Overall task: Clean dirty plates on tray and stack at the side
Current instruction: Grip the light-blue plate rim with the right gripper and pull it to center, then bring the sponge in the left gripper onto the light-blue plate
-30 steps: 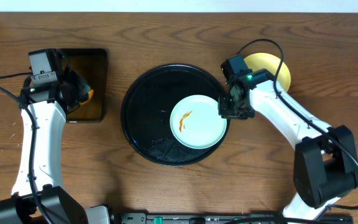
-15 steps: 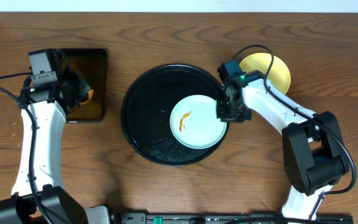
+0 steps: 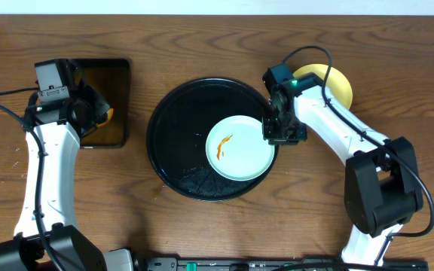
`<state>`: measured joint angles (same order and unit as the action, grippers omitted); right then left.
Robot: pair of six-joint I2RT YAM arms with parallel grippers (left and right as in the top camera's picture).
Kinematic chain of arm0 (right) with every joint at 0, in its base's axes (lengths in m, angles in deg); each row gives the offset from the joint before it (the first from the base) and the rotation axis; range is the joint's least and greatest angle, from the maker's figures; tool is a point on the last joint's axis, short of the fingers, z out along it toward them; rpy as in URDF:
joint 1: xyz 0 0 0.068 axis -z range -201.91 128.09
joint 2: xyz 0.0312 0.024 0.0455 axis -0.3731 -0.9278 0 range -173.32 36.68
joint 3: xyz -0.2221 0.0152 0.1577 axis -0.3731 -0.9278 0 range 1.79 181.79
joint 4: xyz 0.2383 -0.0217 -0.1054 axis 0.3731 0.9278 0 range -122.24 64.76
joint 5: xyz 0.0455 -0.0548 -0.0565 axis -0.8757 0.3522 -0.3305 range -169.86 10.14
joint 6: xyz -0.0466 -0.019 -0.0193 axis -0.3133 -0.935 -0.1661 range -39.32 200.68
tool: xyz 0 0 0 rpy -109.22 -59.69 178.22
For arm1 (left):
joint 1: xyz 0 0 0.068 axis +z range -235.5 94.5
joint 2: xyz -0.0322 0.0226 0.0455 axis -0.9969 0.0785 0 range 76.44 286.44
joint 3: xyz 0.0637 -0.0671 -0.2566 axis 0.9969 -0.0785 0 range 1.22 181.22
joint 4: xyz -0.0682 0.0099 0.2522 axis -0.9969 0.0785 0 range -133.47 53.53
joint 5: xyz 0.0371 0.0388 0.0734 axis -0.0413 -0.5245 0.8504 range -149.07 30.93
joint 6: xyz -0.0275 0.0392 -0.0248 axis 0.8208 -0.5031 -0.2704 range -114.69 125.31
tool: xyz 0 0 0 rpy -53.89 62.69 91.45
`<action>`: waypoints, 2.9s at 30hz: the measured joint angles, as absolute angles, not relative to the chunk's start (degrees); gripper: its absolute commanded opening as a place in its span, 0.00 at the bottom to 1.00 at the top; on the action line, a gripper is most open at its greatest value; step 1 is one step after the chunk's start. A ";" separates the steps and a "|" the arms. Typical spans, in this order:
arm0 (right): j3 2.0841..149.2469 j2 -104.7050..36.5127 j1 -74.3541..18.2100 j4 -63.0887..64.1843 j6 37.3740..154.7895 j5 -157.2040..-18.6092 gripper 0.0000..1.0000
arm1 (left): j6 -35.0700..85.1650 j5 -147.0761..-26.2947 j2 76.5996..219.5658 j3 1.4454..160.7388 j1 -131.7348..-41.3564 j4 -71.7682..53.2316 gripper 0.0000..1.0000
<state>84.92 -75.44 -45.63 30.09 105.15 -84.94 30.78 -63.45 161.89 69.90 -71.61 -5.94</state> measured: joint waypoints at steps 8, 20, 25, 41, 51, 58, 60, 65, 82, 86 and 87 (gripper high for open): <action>84.46 -75.46 -46.20 28.27 104.69 -84.97 0.27 | 30.78 -63.45 161.89 69.90 -71.61 -5.94 0.08; 82.06 -77.65 -46.31 25.74 104.54 -85.64 0.27 | 30.78 -63.45 161.89 69.90 -71.61 -5.94 0.08; 81.40 -77.65 -47.10 24.14 104.58 -86.02 0.27 | 30.78 -63.45 161.89 69.90 -71.61 -5.94 0.08; 77.51 -77.65 -49.07 21.34 108.72 -89.27 0.21 | 30.78 -63.45 161.89 69.90 -71.63 -5.94 0.08; 75.22 -77.19 -49.74 14.85 111.82 -94.47 0.12 | 30.78 -63.45 161.89 69.90 -71.61 -5.94 0.08; 74.85 -77.30 -49.79 7.92 112.06 -95.68 0.19 | 30.78 -63.45 161.89 69.90 -71.61 -5.96 0.08; 75.83 -78.02 -49.79 9.13 111.82 -96.05 0.19 | 30.78 -63.45 161.89 69.90 -71.63 -5.96 0.08; 82.12 -82.72 -49.72 11.71 110.92 -99.72 0.16 | 30.78 -63.45 161.89 69.90 -71.63 -6.00 0.08; 97.45 -92.31 -49.77 20.14 107.14 -102.45 0.13 | 28.40 -68.43 161.89 69.90 -71.82 -6.07 0.08; 97.53 -92.31 -49.79 20.60 106.07 -101.82 0.10 | 27.27 -71.04 161.89 69.90 -73.18 -5.74 0.08; 97.53 -92.31 -49.79 20.58 105.83 -101.69 0.09 | 27.07 -71.69 161.89 69.90 -73.86 -5.19 0.08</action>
